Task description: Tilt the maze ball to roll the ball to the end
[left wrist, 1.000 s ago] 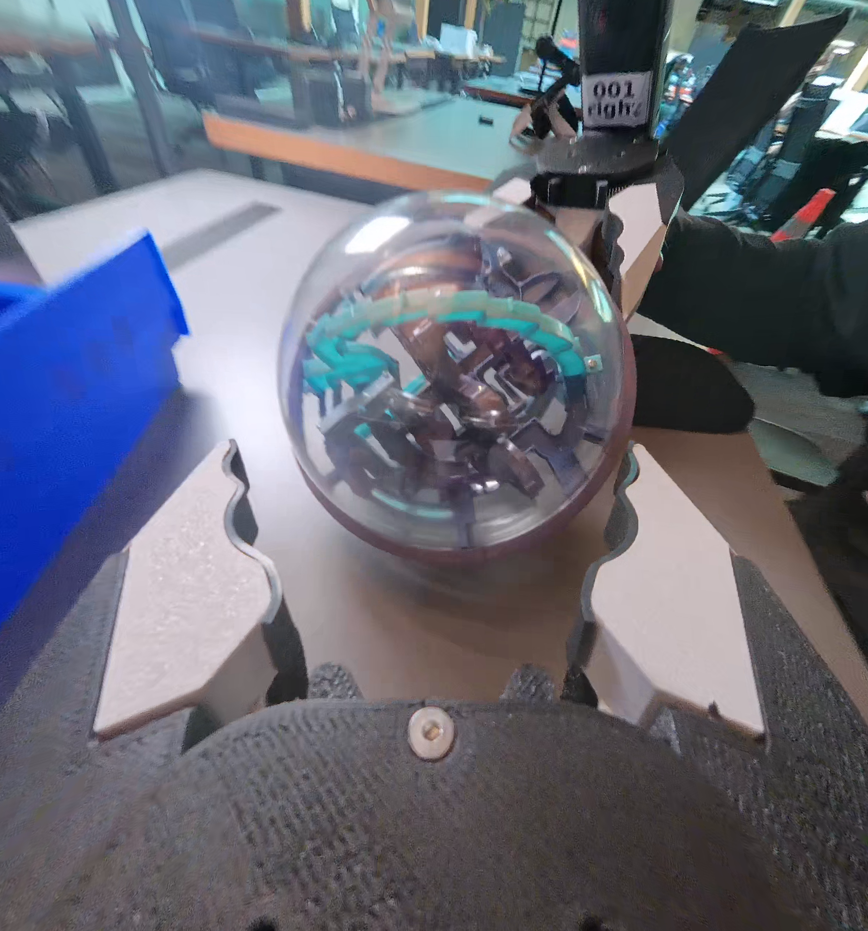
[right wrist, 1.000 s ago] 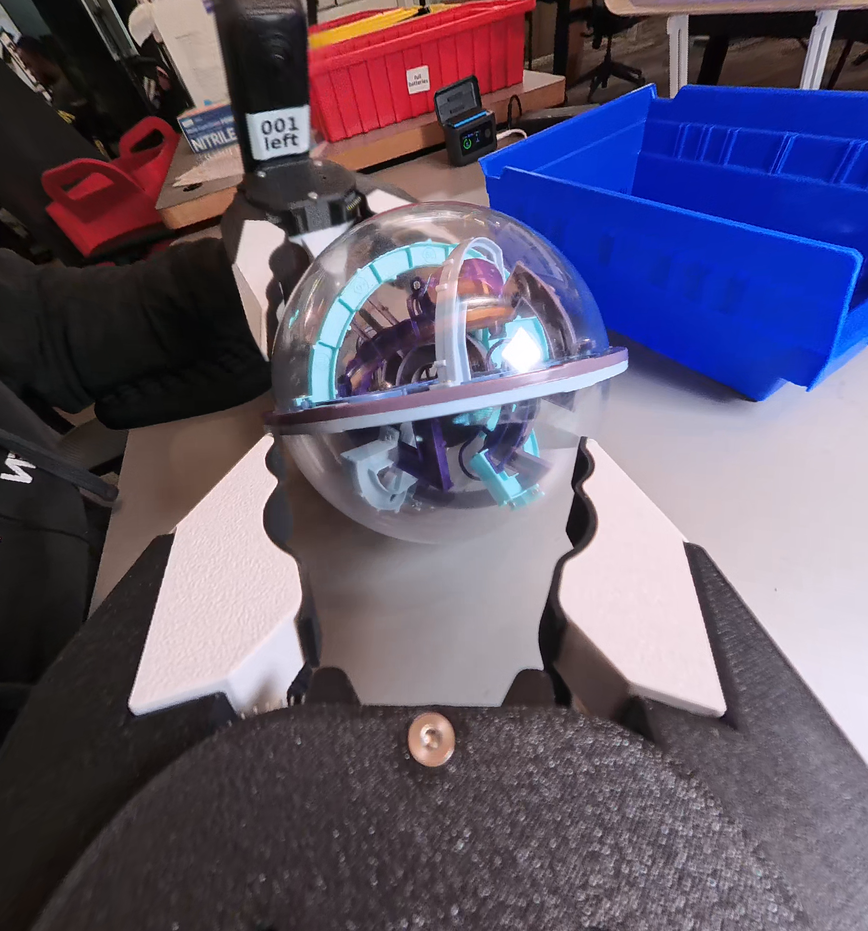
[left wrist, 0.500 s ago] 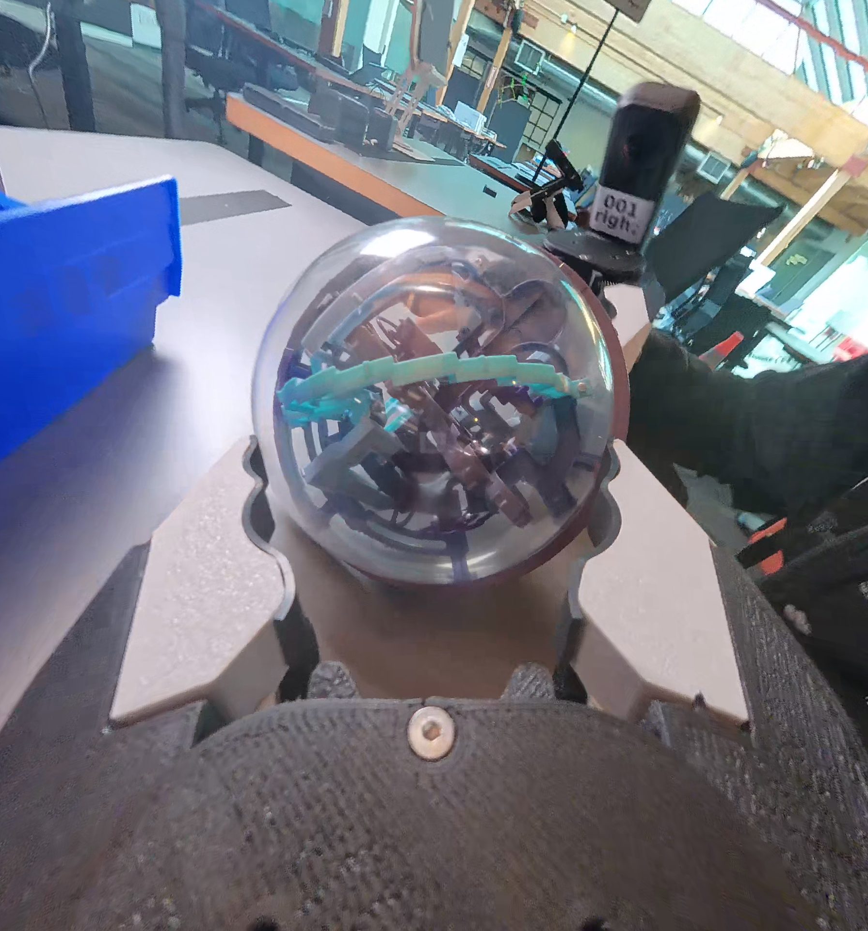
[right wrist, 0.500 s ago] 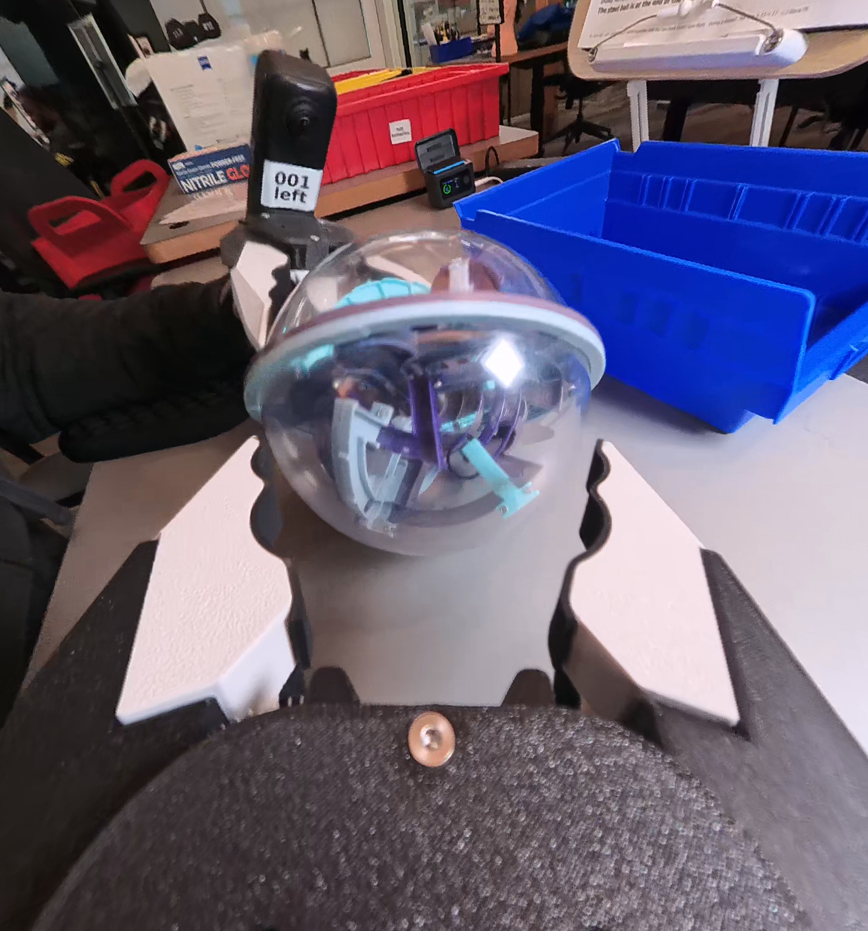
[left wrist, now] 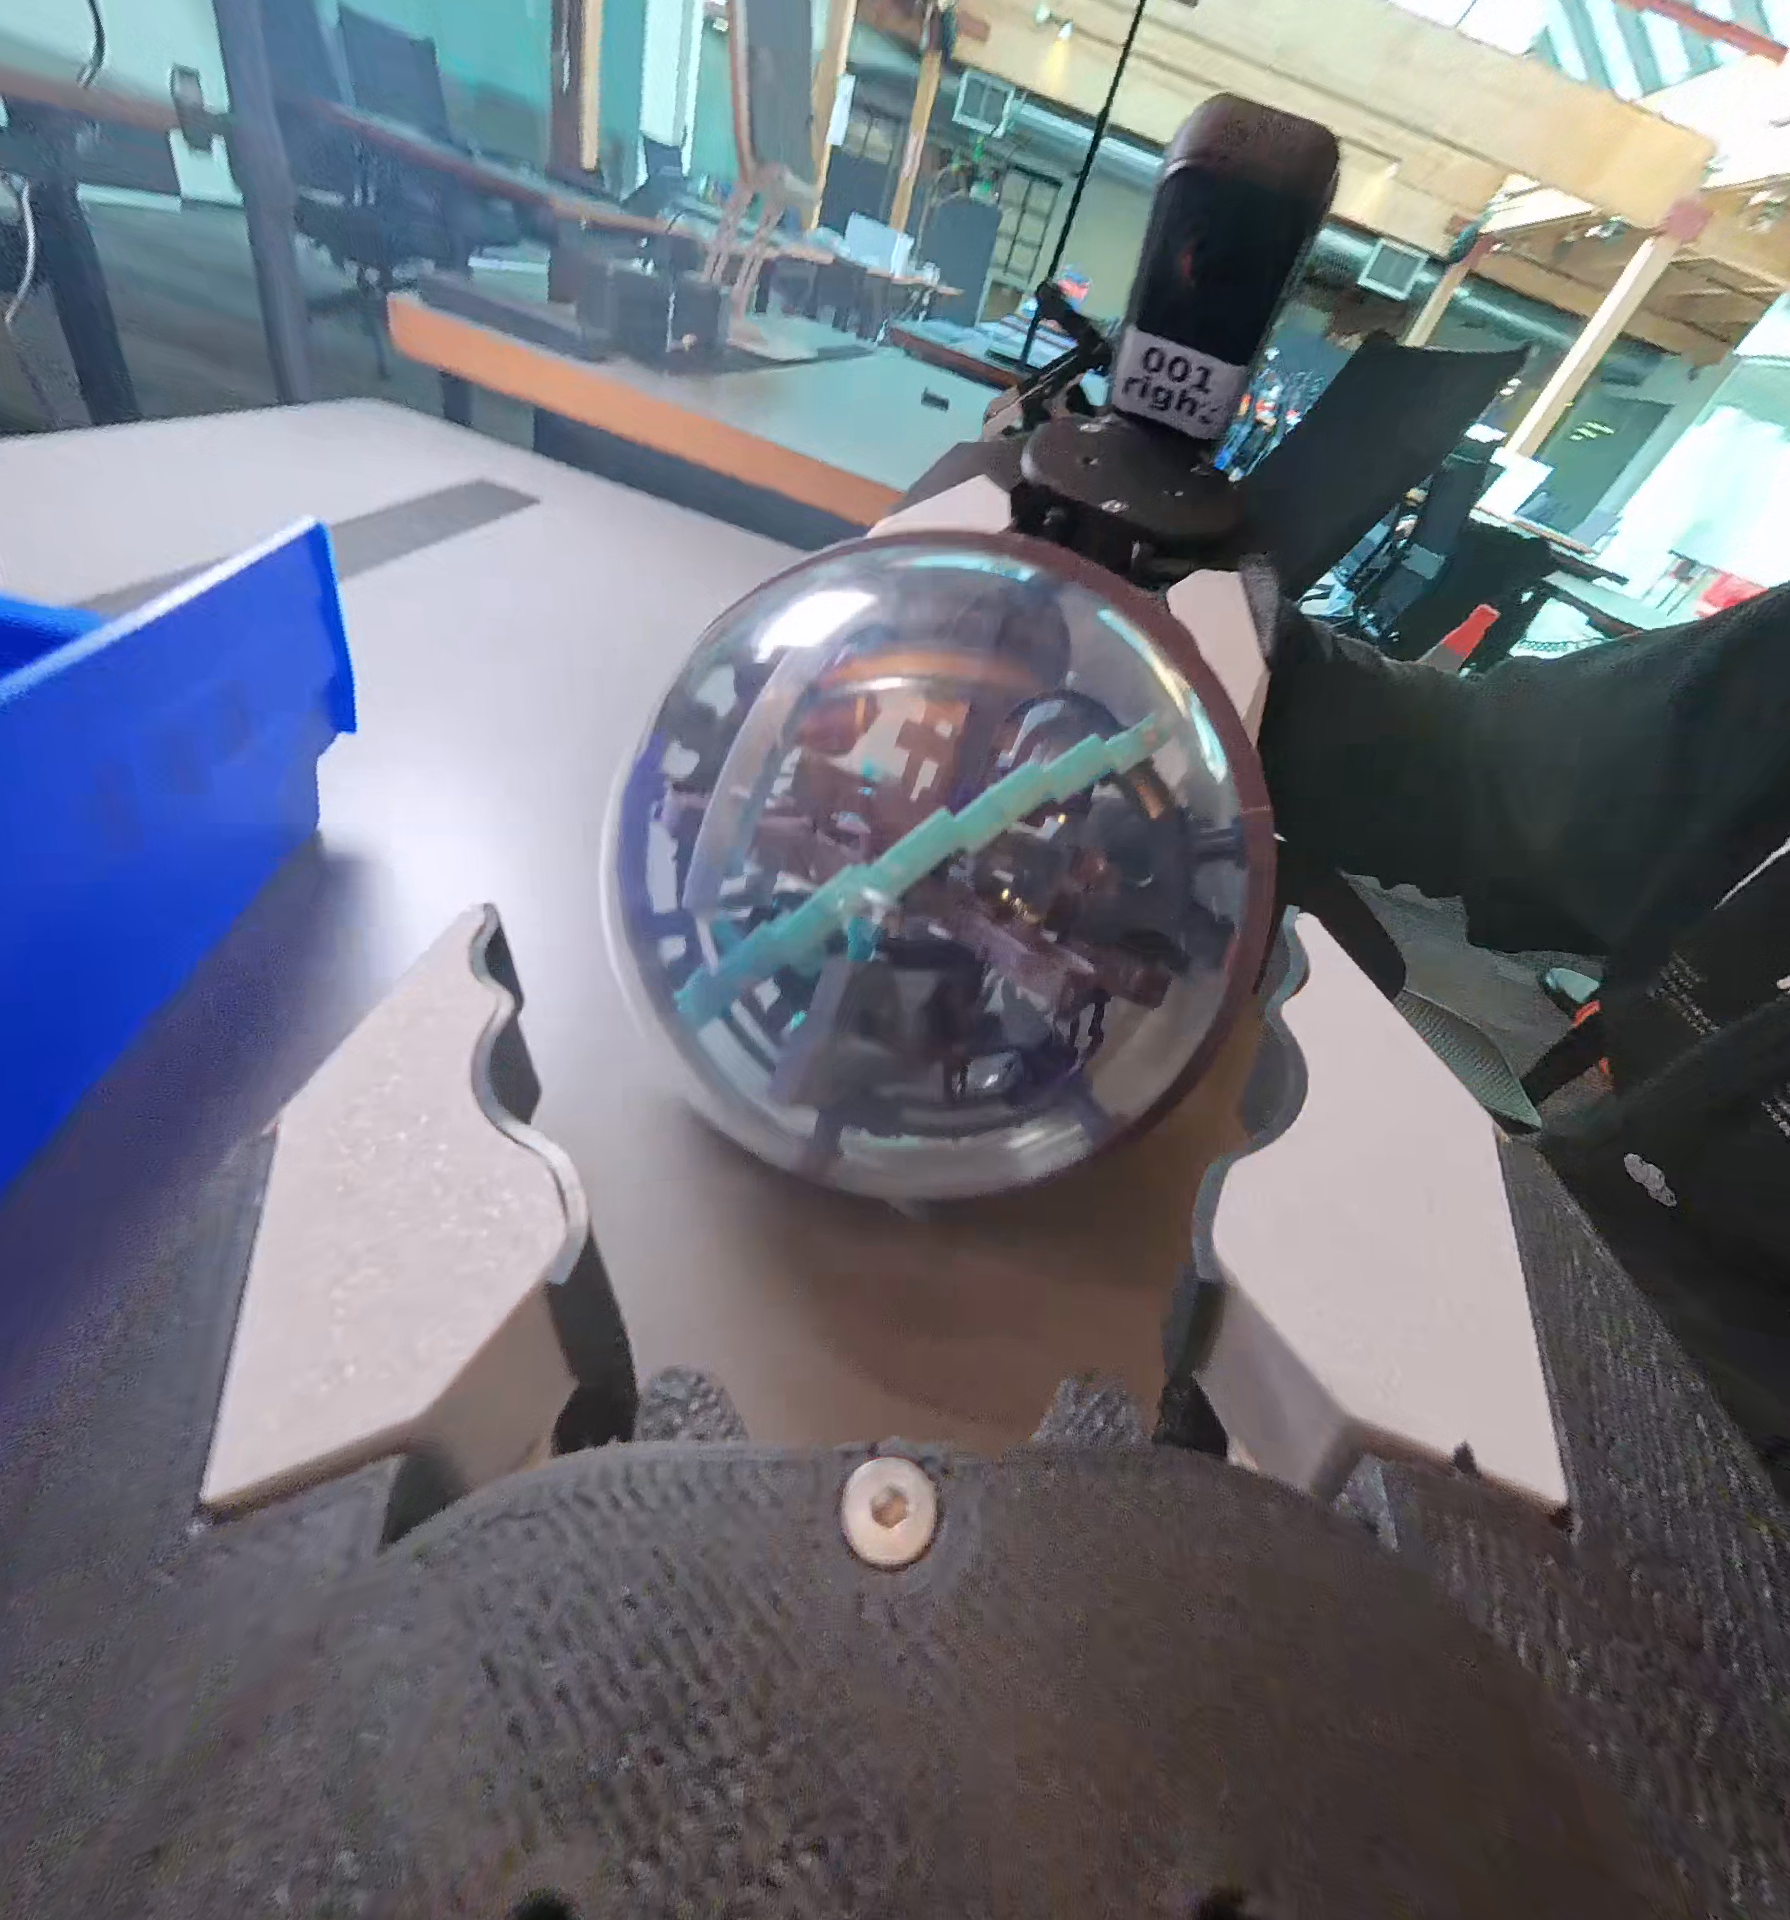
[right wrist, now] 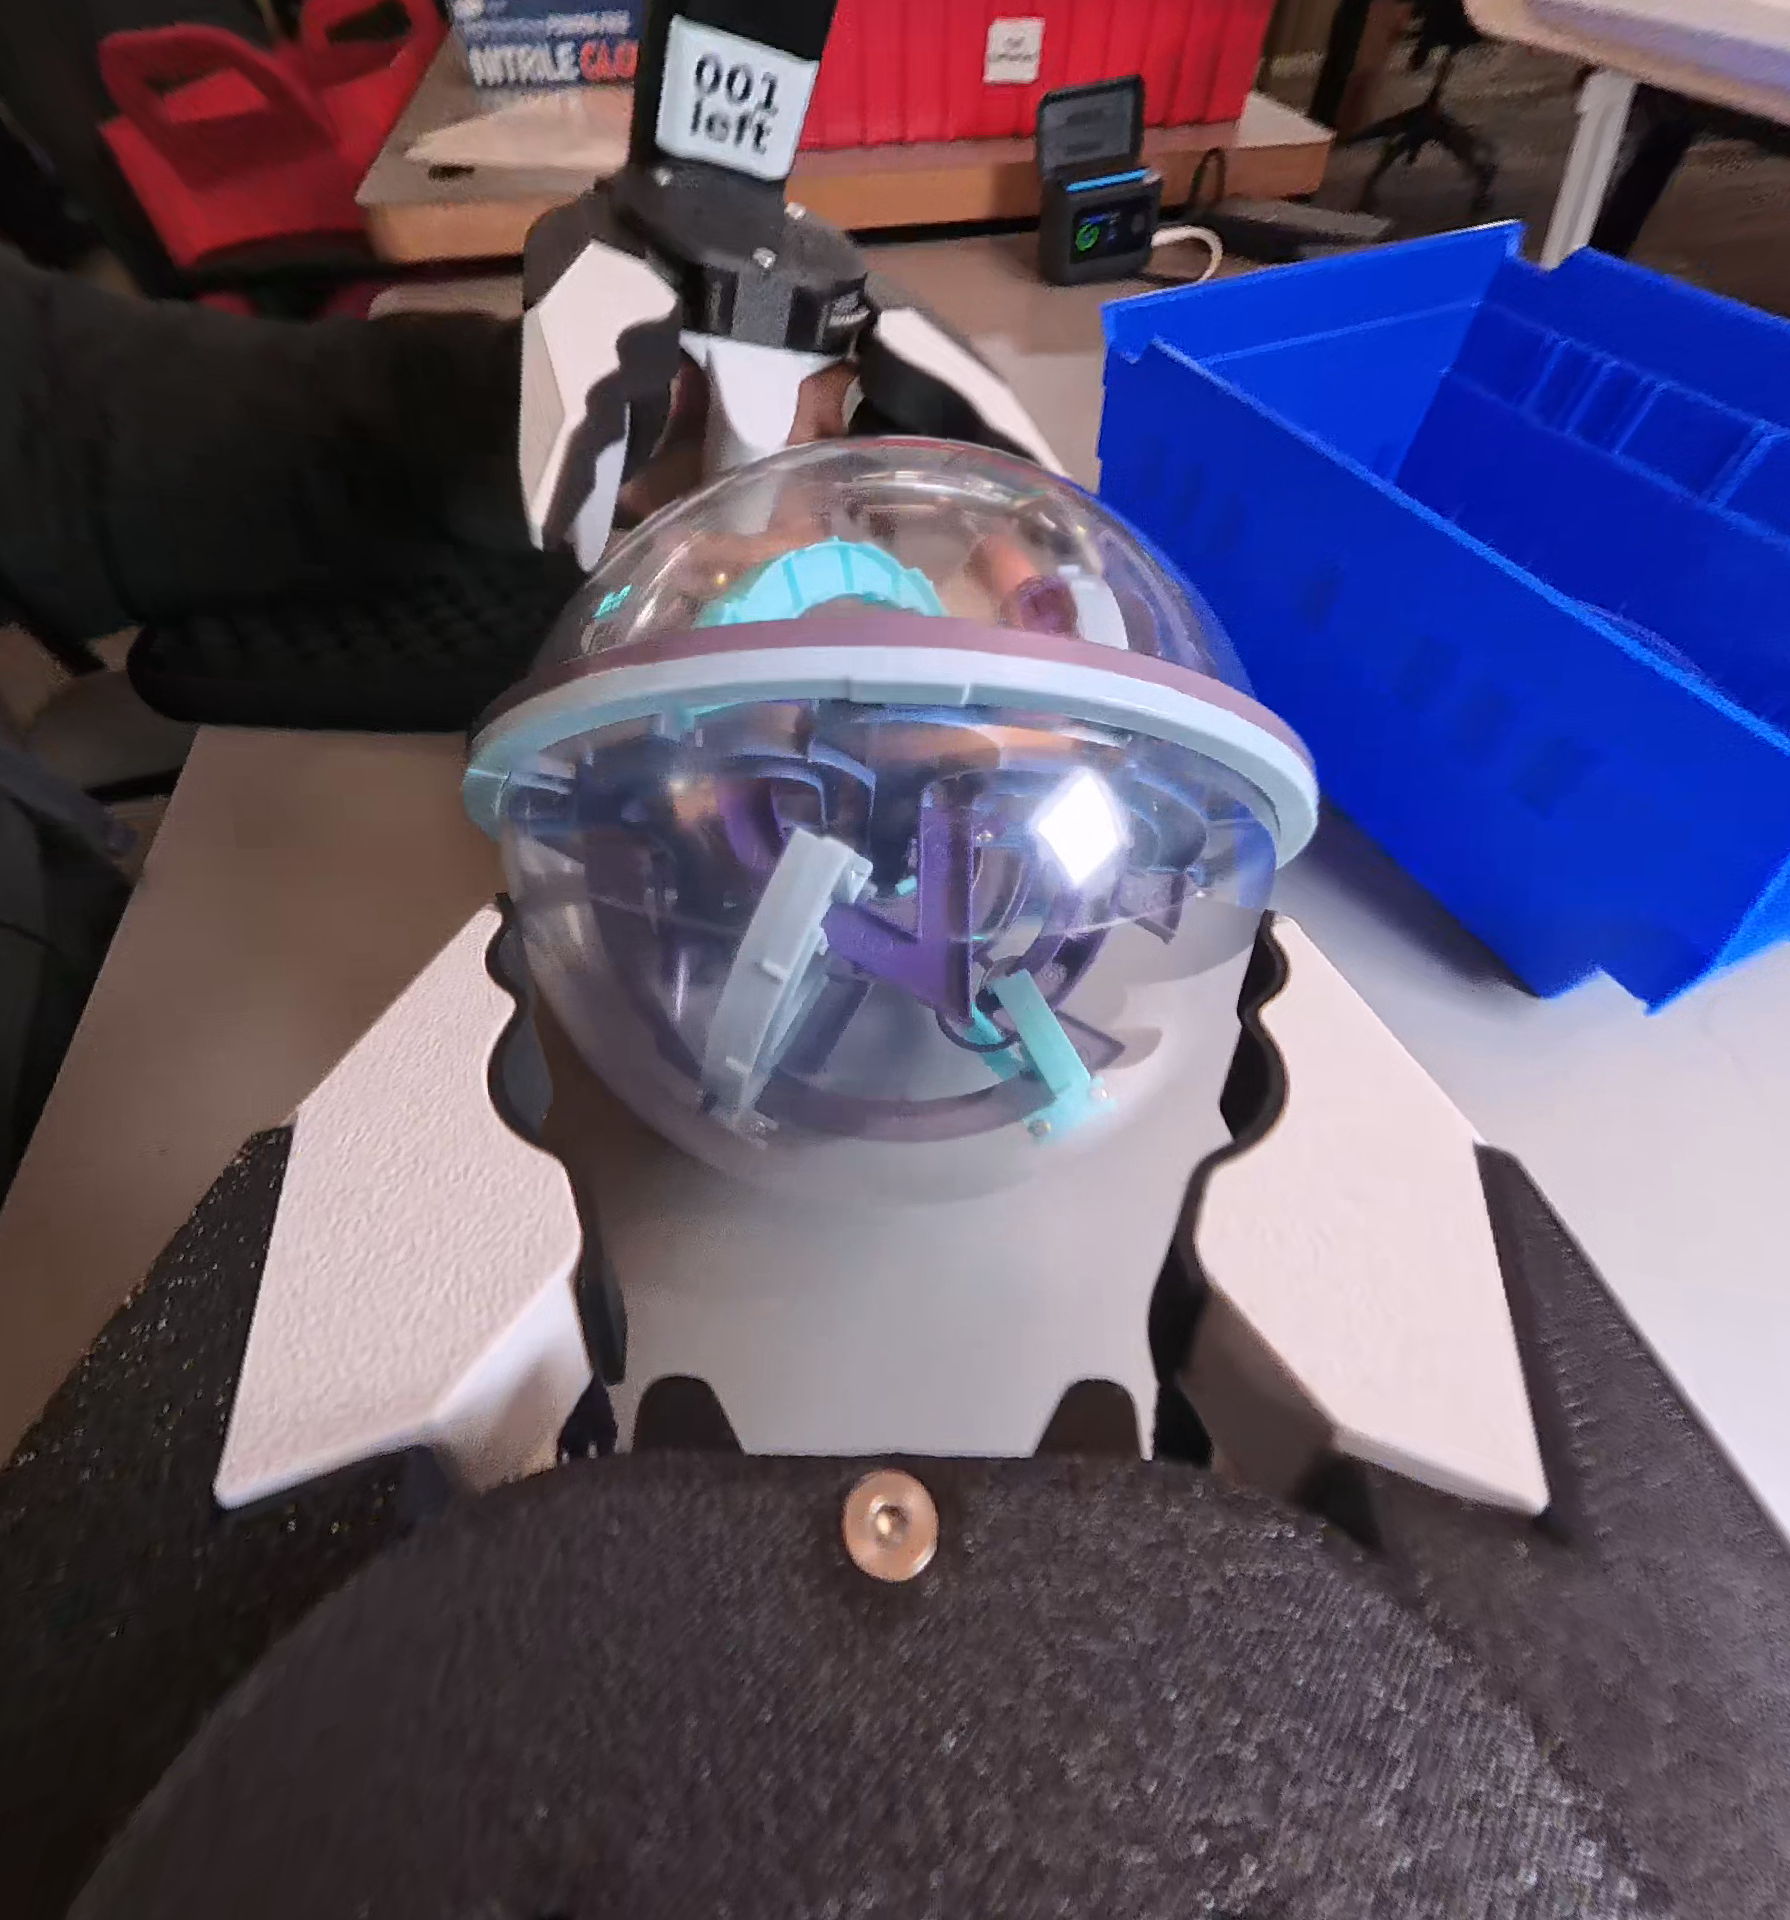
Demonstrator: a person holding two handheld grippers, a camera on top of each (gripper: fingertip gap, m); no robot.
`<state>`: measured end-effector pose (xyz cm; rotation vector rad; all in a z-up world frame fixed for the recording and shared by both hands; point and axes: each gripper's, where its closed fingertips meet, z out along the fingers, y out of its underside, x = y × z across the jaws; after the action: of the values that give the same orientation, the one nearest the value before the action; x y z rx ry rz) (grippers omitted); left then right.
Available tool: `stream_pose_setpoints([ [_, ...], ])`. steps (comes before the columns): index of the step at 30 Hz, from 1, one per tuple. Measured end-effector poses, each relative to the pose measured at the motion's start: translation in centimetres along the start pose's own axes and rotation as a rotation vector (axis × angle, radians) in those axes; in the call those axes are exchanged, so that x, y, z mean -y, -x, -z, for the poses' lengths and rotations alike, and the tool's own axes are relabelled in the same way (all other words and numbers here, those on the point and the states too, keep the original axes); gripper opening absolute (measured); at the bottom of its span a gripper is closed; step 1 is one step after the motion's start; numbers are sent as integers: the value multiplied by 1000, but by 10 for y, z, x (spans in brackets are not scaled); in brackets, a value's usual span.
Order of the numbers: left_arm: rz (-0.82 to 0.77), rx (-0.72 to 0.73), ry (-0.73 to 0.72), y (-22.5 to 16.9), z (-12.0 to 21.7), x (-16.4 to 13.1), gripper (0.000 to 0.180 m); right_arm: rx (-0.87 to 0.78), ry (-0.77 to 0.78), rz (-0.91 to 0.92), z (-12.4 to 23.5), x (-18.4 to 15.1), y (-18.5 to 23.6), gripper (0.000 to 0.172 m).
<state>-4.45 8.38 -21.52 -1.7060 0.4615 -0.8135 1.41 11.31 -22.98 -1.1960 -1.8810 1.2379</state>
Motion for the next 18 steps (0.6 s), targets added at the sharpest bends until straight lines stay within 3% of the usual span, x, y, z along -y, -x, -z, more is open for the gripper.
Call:
stream_pose_setpoints([
  [2, -50, -25, 9, -6, -5, 1, 137, 41, 56, 48, -5, 1, 2, 131],
  [5, -101, -7, 115, -7, -12, -18, 139, 75, 107, 91, -15, 7, 3, 130],
  [11, 1, 26, 66, 2, -3, -19, 141, 36, -4, -5, -17, 14, -3, 127],
  [16, 16, 25, 55, 3, -3, -19, 141, -18, 35, -92, -19, -26, 3, 129],
  [18, 12, 21, 48, 2, -3, -19, 141, -16, 35, -122, -28, -34, 7, 123],
])
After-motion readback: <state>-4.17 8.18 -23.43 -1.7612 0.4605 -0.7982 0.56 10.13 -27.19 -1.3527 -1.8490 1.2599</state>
